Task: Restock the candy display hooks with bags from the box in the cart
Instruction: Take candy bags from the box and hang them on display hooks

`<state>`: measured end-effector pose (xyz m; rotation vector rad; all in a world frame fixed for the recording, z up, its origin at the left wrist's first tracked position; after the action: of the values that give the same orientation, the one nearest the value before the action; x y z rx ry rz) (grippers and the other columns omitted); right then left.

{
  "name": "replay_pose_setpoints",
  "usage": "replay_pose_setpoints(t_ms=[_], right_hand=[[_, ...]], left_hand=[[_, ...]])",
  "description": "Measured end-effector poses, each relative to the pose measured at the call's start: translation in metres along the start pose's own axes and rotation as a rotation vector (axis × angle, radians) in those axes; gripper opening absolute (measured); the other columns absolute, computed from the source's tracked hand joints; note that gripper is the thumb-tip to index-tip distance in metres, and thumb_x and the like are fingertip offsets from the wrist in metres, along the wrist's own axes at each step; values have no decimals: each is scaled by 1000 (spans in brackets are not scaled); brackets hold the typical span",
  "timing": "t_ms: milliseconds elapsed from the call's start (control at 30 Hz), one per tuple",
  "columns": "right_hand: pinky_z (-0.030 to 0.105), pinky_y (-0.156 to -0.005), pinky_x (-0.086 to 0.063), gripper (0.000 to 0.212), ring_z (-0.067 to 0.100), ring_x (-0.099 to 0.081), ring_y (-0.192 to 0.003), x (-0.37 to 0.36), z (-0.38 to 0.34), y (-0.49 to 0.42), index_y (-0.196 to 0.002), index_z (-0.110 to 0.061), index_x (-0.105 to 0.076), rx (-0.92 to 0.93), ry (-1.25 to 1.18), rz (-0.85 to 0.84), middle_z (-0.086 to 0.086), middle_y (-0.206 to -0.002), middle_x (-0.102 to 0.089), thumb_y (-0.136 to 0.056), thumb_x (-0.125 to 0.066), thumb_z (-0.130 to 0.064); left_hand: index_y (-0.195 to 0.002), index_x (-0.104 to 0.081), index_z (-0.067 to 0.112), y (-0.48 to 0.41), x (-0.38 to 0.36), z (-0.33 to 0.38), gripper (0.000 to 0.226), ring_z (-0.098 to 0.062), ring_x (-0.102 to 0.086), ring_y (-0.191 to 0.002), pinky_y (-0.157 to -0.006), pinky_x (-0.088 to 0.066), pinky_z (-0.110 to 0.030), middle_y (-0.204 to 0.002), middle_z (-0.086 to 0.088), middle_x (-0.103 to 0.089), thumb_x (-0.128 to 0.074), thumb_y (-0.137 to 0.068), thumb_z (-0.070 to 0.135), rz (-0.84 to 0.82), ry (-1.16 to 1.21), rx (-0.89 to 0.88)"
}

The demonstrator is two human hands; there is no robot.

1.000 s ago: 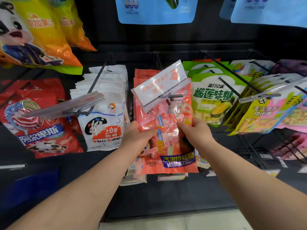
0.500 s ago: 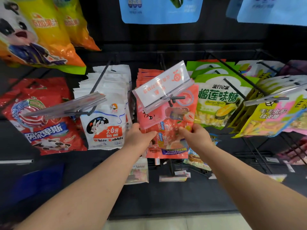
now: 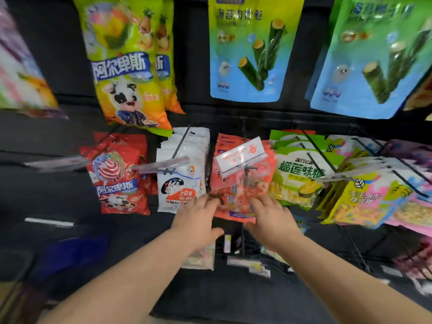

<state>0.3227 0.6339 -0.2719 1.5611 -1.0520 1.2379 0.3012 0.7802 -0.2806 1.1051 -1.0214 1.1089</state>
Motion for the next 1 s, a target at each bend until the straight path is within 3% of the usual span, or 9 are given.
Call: replay_pose_setpoints(t_ms=[267,500,1000], right_hand=[[47,-115,-17,68,27,-11,-147,7,-82,40,-150,-25,-19,213,151,-20,0,-159,-14,-93,-47,-48],[49,-116,-15,63,29,-11,-147,-4,-178,79,-148,-25,-22,369,215,-48,1,-157,-20,-94,-46,-46],[50,-117,-13,63,28,-7,-149,-84,-496,206,-150,-25,-22,682,185,-135,1,-159,-18,-95,-46,-45]], left_hand=[[-154,-10,21,89,14,-70,80,-30,-7,-148,-119,-14,-47,-162,-4,-10,-49,-91,52,-34,-77,172],[-154,-7,22,185,19,-152,80,-30,-2,-149,-120,-11,-49,-163,-6,-5,-48,-92,52,-21,-79,325],[-154,-10,21,498,1,-390,82,-30,-6,-149,-119,-13,-47,-162,-7,-9,-50,-91,56,-27,-52,712]])
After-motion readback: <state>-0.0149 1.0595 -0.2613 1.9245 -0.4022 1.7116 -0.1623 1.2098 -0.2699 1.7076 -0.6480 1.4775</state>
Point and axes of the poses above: each hand's wrist, its own y-axis away from the middle knuckle, its own x-axis out of the back of the hand, z = x × y, the point moved 9 cm from there along -y, towards the middle knuckle
